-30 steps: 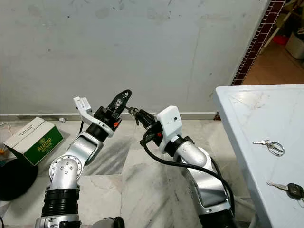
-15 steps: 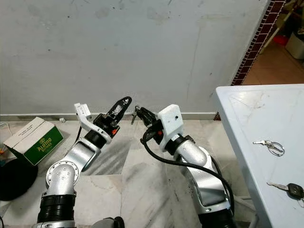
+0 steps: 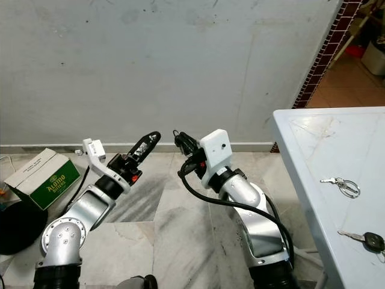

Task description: Hang keys on a hook

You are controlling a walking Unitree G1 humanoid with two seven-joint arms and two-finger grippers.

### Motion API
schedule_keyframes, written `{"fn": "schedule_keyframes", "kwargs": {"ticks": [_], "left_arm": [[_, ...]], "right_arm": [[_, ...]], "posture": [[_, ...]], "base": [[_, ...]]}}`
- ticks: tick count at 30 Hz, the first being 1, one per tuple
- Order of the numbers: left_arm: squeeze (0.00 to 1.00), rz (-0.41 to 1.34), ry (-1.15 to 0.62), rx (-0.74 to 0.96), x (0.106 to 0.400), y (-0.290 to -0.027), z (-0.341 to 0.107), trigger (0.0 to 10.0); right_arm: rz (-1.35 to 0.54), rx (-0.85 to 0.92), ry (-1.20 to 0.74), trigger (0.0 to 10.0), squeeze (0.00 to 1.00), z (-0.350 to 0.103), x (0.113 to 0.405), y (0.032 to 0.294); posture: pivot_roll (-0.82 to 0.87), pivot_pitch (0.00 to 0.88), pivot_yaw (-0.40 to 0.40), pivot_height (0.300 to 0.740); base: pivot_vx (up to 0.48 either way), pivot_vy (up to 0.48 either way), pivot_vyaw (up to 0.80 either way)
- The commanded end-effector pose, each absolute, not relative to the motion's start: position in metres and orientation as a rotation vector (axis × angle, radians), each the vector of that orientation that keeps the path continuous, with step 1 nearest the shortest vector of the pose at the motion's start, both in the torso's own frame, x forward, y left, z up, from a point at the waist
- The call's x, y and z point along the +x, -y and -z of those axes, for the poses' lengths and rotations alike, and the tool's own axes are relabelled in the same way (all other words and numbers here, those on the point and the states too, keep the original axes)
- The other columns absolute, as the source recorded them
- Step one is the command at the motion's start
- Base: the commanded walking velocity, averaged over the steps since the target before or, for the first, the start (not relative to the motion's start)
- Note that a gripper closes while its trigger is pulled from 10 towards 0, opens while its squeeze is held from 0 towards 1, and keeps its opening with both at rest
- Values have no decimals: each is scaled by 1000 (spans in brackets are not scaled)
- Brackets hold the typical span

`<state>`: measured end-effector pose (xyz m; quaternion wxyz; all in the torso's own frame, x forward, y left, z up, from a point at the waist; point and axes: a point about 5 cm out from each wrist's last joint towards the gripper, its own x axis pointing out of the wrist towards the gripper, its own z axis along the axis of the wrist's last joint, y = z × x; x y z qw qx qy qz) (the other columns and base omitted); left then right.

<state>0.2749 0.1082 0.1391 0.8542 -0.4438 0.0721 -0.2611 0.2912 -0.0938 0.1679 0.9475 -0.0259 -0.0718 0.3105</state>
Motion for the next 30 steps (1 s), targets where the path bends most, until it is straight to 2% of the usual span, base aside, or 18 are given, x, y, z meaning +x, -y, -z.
{"fn": "schedule_keyframes", "kwargs": {"ticks": [1, 2, 4, 11, 16, 20, 21, 22, 30], "left_arm": [[1000, 531, -152, -803, 270, -110, -139, 10000], [1000, 531, -152, -803, 270, -110, -139, 10000], [1000, 485, -127, -647, 266, -118, -138, 10000], [1000, 355, -95, -481, 264, -129, -129, 10000], [1000, 301, -81, -389, 271, -130, -125, 10000], [1000, 266, -92, -382, 279, -128, -120, 10000], [1000, 257, -88, -374, 283, -127, -119, 10000], [0, 252, -77, -364, 289, -126, -119, 10000], [0, 284, -58, -373, 297, -118, -119, 10000]], "right_arm": [[-613, -49, 162, 0, 0, -170, 293, 95], [-613, -49, 162, 0, 0, -170, 293, 95], [-598, -43, 169, 0, 0, -170, 294, 94], [-494, -16, 186, 0, 0, -168, 299, 97], [-393, 49, 172, 0, 0, -161, 305, 99], [-375, 62, 156, 0, 0, -154, 307, 93], [-376, 72, 154, 2863, 0, -153, 309, 89], [-377, 87, 153, 10000, 0, -153, 311, 83], [-363, 95, 178, 10000, 0, -163, 322, 80]], "posture": [[-67, 93, 33, 740], [-67, 93, 33, 740], [-59, 82, 36, 740], [-30, 62, 49, 740], [-25, 58, 51, 740], [-16, 47, 42, 740], [-15, 44, 37, 740], [-15, 44, 37, 740], [-26, 48, 36, 740]], "base": [[0, 0, 0], [0, 0, 0], [0, 0, 0], [0, 0, 0], [0, 0, 0], [0, 0, 0], [0, 0, 0], [0, 0, 0], [0, 0, -56]]}}
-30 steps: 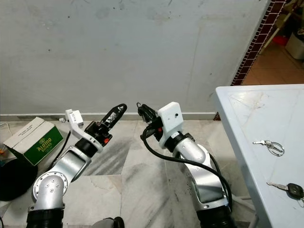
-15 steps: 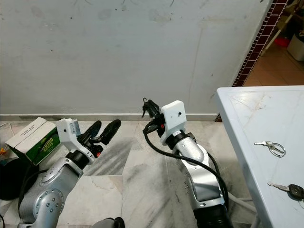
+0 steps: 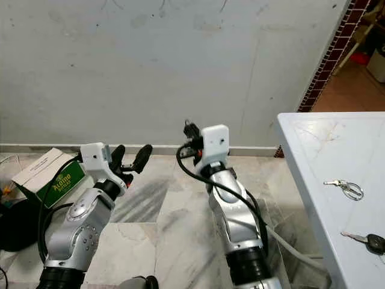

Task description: Hang keys on a hook

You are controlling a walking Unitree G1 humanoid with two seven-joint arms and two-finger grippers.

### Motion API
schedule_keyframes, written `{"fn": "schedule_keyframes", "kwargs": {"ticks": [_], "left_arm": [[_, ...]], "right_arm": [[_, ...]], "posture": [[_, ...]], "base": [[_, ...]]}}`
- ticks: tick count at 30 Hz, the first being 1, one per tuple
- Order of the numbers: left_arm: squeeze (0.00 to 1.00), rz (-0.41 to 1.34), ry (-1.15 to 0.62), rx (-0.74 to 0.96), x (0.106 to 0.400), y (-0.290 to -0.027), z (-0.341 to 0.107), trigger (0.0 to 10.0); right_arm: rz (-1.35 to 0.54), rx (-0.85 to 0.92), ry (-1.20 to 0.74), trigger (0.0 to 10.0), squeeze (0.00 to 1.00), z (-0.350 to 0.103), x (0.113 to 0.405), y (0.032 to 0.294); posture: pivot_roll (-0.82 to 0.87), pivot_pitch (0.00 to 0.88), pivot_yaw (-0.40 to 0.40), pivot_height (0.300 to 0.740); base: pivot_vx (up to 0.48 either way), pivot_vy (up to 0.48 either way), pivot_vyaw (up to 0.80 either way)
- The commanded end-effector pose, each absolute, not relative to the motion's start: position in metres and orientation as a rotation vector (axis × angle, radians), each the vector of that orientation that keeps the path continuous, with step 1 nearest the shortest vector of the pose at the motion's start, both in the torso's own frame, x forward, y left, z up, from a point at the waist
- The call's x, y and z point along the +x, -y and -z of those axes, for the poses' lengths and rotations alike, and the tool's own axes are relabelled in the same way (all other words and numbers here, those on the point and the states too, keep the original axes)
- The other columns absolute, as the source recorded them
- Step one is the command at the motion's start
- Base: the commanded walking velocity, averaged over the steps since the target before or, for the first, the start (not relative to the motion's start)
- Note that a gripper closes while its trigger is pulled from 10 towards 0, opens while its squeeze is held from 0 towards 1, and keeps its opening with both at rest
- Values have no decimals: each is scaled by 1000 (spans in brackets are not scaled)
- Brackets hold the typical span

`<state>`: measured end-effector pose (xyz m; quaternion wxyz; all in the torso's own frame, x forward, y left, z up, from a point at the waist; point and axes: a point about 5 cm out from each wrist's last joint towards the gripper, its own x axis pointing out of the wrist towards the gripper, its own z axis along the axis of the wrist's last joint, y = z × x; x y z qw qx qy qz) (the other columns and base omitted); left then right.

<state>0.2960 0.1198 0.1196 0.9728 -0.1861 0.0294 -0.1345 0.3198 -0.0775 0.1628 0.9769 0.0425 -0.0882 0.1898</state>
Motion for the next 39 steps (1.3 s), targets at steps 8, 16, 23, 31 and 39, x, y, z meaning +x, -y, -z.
{"fn": "schedule_keyframes", "kwargs": {"ticks": [8, 16, 23, 31, 39], "left_arm": [[0, 315, -52, -386, 298, -112, -117, 10000], [0, 362, -15, -420, 299, -107, -121, 10000], [0, 376, -13, -440, 298, -106, -122, 10000], [0, 406, -9, -462, 298, -103, -123, 10000], [0, 414, -12, -462, 298, -103, -123, 10000]], "right_arm": [[-362, 84, 194, 10000, 0, -165, 325, 81], [-366, 88, 198, 10000, 0, -165, 326, 81], [-371, 85, 200, 10000, 0, -165, 325, 79], [-379, 74, 206, 10000, 0, -167, 326, 78], [-374, 72, 208, 10000, 0, -168, 327, 79]], "posture": [[-33, 60, 34, 740], [-40, 73, 33, 740], [-40, 72, 32, 740], [-45, 77, 36, 740], [-44, 77, 38, 740]], "base": [[0, 0, -668], [0, 0, -354], [159, 0, 0], [355, 0, 0], [393, 0, 0]]}}
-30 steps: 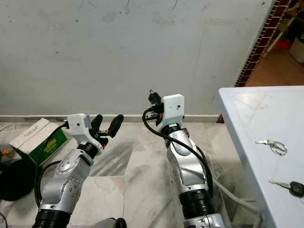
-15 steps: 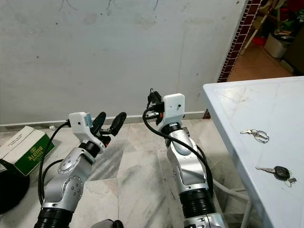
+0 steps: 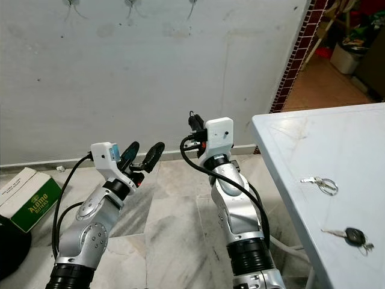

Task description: Hang keys on a hook

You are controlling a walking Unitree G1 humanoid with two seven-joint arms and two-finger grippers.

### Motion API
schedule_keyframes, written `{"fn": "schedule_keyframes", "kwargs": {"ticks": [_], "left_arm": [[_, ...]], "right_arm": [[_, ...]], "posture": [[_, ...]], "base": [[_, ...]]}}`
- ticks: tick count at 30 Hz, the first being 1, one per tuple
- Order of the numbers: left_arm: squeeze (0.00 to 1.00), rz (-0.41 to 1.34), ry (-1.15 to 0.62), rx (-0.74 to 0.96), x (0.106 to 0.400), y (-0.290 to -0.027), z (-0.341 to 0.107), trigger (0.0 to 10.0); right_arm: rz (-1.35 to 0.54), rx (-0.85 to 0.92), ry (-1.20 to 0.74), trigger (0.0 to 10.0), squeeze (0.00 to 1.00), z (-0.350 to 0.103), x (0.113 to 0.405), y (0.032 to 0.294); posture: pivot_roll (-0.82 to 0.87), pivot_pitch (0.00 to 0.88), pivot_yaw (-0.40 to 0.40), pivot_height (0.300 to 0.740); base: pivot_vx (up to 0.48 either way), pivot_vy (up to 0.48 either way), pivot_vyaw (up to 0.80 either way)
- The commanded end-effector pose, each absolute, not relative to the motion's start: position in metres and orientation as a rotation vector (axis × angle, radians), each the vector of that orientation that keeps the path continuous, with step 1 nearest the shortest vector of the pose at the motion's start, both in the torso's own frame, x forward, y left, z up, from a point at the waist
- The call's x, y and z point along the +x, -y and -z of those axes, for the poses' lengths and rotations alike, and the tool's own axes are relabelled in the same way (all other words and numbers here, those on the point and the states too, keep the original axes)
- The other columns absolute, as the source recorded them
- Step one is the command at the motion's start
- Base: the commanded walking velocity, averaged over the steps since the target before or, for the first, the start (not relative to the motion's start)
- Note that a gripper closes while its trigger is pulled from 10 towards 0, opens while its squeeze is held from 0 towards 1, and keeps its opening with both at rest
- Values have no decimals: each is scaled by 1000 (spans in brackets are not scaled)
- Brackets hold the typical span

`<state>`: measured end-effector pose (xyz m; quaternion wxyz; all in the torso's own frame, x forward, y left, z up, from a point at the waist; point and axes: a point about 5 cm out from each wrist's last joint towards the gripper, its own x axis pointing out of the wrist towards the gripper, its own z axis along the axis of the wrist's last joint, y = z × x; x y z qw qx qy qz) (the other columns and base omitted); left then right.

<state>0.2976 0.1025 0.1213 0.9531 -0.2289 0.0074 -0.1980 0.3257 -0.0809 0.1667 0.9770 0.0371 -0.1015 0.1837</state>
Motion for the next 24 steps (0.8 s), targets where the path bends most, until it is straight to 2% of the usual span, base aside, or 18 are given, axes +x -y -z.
{"fn": "schedule_keyframes", "kwargs": {"ticks": [1, 22, 24], "left_arm": [[0, 415, -13, -462, 298, -103, -123, 10000], [0, 429, -21, -462, 298, -100, -123, 10000], [0, 429, -22, -463, 298, -100, -122, 10000]], "right_arm": [[-374, 72, 207, 10000, 0, -167, 327, 79], [-382, 68, 207, 10000, 0, -168, 328, 78], [-384, 67, 207, 10000, 0, -168, 328, 77]], "posture": [[-44, 79, 38, 740], [-47, 82, 38, 740], [-47, 82, 38, 740]], "base": [[398, 0, 0], [395, 0, 0], [379, 262, 0]]}}
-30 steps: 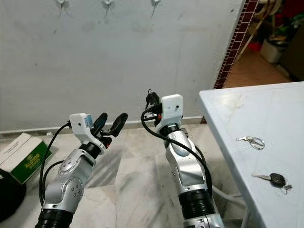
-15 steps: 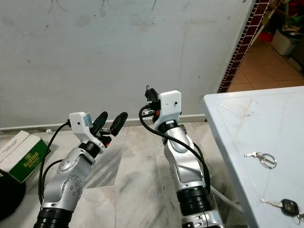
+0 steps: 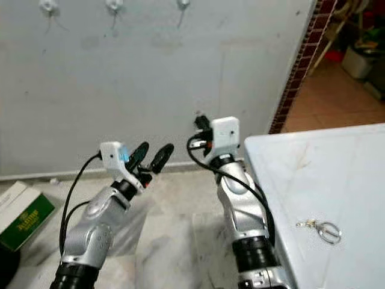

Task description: Hang keys on a hook

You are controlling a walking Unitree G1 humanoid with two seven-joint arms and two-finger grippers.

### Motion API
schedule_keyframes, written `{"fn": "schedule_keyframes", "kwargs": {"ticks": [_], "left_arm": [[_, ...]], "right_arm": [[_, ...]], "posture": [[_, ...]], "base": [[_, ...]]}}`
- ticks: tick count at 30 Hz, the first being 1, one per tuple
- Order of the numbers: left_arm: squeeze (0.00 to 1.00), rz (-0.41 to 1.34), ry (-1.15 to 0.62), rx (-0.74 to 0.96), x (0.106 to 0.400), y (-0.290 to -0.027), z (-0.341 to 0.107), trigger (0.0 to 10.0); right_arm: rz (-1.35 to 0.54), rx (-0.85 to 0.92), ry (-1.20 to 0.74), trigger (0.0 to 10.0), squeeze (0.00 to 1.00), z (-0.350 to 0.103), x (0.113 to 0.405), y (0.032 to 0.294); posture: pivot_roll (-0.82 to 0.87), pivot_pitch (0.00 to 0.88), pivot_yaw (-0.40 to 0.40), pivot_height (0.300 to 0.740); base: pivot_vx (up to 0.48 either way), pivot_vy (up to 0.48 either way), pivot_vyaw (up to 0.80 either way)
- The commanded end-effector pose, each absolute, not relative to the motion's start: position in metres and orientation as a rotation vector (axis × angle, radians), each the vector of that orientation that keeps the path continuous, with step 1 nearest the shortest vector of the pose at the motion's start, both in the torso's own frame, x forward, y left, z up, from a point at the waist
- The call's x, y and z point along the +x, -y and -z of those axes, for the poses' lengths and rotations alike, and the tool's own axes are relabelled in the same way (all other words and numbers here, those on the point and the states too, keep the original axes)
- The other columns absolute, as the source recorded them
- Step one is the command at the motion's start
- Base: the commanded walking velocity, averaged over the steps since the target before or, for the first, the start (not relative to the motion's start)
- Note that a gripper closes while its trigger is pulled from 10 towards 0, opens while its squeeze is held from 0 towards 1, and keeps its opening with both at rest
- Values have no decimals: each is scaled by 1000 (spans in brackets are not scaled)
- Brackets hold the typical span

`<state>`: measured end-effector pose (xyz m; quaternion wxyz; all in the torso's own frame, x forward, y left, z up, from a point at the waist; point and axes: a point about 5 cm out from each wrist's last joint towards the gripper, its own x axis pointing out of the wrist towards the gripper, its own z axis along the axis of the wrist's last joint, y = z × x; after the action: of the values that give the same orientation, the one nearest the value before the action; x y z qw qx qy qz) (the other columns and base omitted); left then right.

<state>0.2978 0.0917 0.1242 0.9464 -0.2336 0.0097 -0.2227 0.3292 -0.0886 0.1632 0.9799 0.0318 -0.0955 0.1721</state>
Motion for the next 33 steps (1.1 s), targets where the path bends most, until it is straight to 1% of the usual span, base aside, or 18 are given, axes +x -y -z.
{"fn": "schedule_keyframes", "kwargs": {"ticks": [1, 18, 23, 25, 30, 33], "left_arm": [[0, 429, -23, -463, 298, -100, -122, 10000], [0, 418, -29, -451, 298, -100, -121, 10000], [0, 337, -49, -359, 300, -106, -116, 10000], [0, 306, -48, -330, 300, -110, -115, 10000], [0, 311, -51, -331, 301, -110, -114, 10000], [0, 310, -39, -297, 300, -110, -115, 10000]], "right_arm": [[-385, 67, 207, 10000, 0, -168, 328, 77], [-397, 50, 209, 10000, 0, -167, 327, 79], [-396, 14, 208, 10000, 0, -164, 324, 85], [-392, -8, 197, 10000, 0, -160, 321, 92], [-377, -32, 177, 10000, 0, -153, 318, 100], [-369, -43, 177, 10000, 0, -152, 317, 105]], "posture": [[-47, 82, 38, 740], [-48, 82, 38, 740], [-48, 78, 37, 740], [-48, 76, 35, 740], [-52, 71, 35, 740], [-54, 67, 37, 740]], "base": [[382, 259, 0], [366, 263, 0], [0, 0, 0], [0, 0, 0], [0, 0, 0], [0, 0, 0]]}}
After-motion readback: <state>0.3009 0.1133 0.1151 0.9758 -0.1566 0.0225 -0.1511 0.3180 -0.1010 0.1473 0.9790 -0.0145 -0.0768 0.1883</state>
